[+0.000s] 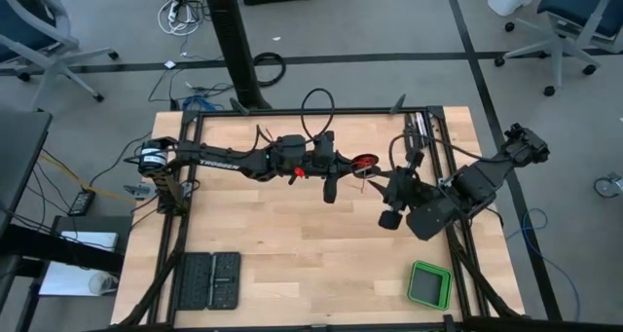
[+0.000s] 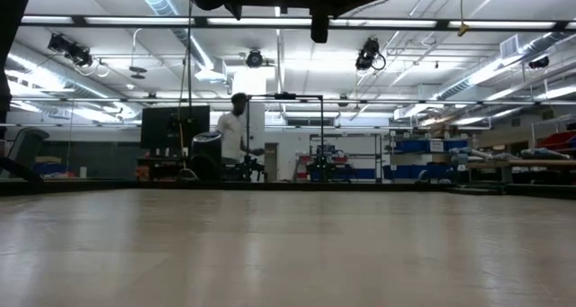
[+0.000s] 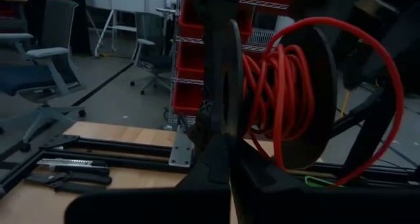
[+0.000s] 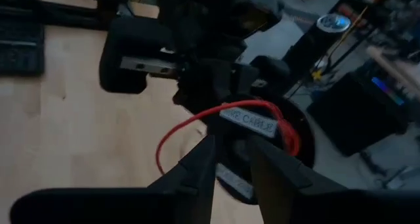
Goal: Coil cords
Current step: Coil the red wire cable onto the black spool
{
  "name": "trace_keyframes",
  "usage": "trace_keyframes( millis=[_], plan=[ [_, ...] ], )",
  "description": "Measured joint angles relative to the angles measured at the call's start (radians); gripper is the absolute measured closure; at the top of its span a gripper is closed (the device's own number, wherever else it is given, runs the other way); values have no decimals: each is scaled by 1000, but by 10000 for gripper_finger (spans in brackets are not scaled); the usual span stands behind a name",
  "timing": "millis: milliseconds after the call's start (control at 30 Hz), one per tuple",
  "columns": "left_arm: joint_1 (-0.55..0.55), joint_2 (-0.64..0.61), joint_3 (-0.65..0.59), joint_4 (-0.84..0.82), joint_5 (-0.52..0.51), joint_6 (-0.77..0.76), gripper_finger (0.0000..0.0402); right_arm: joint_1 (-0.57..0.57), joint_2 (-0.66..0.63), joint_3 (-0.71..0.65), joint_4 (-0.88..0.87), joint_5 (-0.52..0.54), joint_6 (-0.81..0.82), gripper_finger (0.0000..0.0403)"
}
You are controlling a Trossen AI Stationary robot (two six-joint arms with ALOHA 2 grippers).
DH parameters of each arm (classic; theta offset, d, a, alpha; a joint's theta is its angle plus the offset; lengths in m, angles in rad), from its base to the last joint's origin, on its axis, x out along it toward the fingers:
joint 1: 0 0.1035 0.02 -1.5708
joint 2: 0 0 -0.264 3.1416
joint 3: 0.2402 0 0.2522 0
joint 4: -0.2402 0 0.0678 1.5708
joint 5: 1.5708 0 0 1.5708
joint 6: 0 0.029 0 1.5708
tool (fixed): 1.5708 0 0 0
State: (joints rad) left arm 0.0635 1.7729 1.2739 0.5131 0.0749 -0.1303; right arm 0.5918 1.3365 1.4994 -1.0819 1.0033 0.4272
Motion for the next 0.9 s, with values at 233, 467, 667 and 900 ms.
trace_keyframes(
  millis=[233, 467, 667, 900],
  plan=[
    [-1, 0, 0, 5, -3, 1, 401, -7, 0, 0, 92, -26, 7, 314],
    [-2, 0, 0, 7, -34, 3, 401, -16, 0, 0, 112, -66, 24, 314],
    [-9, 0, -1, 15, -53, 28, 401, -43, 0, 0, 141, -67, 12, 314],
    [-35, 0, -1, 15, -139, 93, 401, -112, 3, 0, 196, -107, -45, 315]
  ],
)
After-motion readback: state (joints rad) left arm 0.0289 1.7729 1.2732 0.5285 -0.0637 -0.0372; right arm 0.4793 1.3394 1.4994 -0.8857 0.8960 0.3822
